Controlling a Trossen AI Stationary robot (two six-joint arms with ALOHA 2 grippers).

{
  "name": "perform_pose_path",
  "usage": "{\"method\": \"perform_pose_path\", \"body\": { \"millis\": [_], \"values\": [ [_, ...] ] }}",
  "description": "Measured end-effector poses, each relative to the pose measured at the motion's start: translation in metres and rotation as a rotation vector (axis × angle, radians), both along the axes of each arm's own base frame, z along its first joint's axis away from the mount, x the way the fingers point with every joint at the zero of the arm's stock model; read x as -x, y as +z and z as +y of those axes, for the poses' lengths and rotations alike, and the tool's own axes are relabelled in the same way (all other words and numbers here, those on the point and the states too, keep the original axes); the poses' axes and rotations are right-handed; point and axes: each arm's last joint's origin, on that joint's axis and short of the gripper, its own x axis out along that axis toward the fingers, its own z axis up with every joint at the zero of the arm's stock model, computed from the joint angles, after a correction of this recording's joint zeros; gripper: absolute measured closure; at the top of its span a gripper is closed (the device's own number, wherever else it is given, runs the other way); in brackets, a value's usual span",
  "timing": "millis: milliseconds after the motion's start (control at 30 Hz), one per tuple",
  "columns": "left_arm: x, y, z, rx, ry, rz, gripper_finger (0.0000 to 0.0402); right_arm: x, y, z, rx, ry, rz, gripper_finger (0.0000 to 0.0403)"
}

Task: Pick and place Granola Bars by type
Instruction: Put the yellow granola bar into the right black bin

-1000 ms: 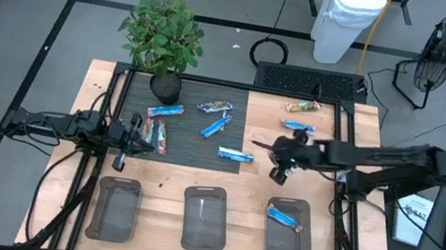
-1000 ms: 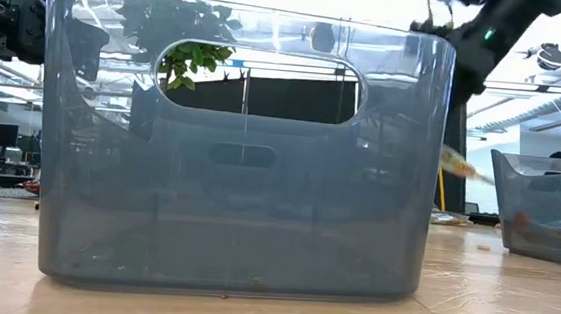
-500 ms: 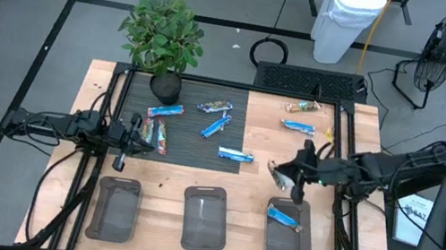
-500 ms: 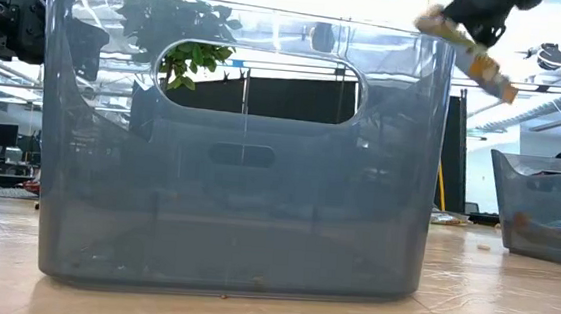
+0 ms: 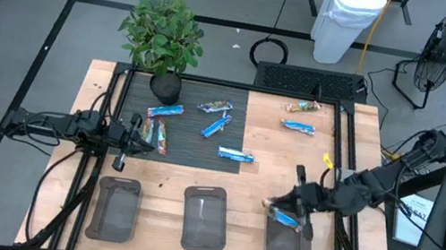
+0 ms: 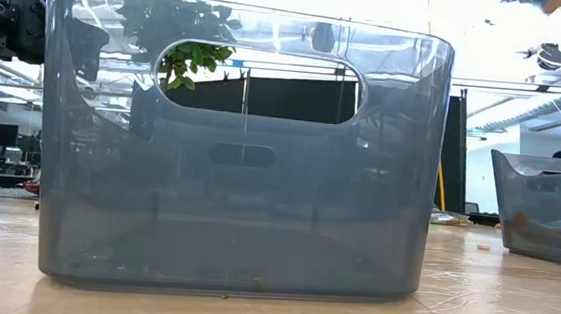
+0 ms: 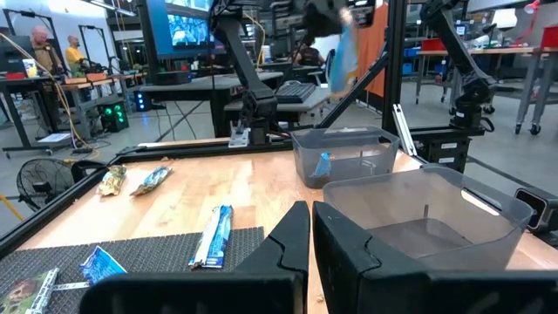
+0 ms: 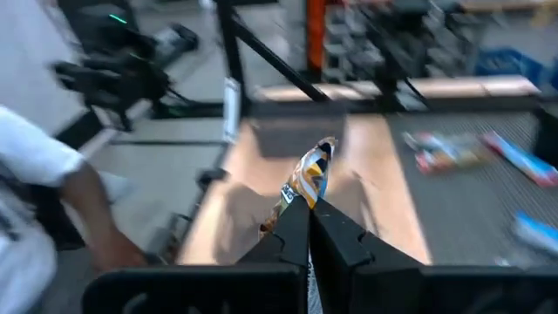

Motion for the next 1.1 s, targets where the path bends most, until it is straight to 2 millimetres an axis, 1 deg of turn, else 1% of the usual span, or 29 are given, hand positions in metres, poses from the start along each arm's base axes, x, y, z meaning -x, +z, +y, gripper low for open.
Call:
{"method": "perform_pose_path", "body": {
  "millis": [133, 200, 267, 400, 500, 533, 600, 700, 800, 867, 967, 1100],
  "values": [
    [0.0, 0.0, 0.0, 0.0, 0.0, 0.0, 0.0376, 0.011, 0.017, 0.018, 0.004, 0.16, -0.088, 0.0403],
    [0.0, 0.0, 0.0, 0.0, 0.0, 0.0, 0.0376, 0.019, 0.024, 0.025, -0.003, 0.217, -0.095, 0.0403],
    [0.0, 0.0, 0.0, 0.0, 0.0, 0.0, 0.0376, 0.025, 0.026, 0.03, -0.008, 0.244, -0.09, 0.0403],
    [0.0, 0.0, 0.0, 0.0, 0.0, 0.0, 0.0376, 0.032, 0.02, 0.036, 0.01, 0.172, -0.042, 0.0403],
    [0.0, 0.0, 0.0, 0.0, 0.0, 0.0, 0.0376, 0.033, 0.019, 0.036, 0.031, 0.124, -0.02, 0.0403],
    [0.0, 0.0, 0.0, 0.0, 0.0, 0.0, 0.0376, 0.033, 0.022, 0.036, 0.029, 0.109, -0.01, 0.0403],
    [0.0, 0.0, 0.0, 0.0, 0.0, 0.0, 0.0376, 0.031, 0.035, 0.035, 0.002, 0.084, 0.015, 0.0403],
    [0.0, 0.0, 0.0, 0.0, 0.0, 0.0, 0.0376, 0.025, 0.052, 0.036, 0.0, 0.043, 0.095, 0.0403],
    [0.0, 0.0, 0.0, 0.0, 0.0, 0.001, 0.0376, 0.019, 0.06, 0.04, 0.012, -0.004, 0.216, 0.0403],
    [0.0, 0.0, 0.0, 0.0, 0.0, 0.0, 0.0376, 0.015, 0.064, 0.042, -0.009, -0.056, 0.295, 0.0403],
    [0.0, 0.0, 0.0, 0.0, 0.0, 0.0, 0.0376, 0.009, 0.057, 0.046, -0.041, -0.127, 0.433, 0.0403],
    [0.0, 0.0, 0.0, 0.0, 0.0, 0.0, 0.0376, -0.005, 0.035, 0.053, -0.074, -0.201, 0.602, 0.0403]
  ]
}}
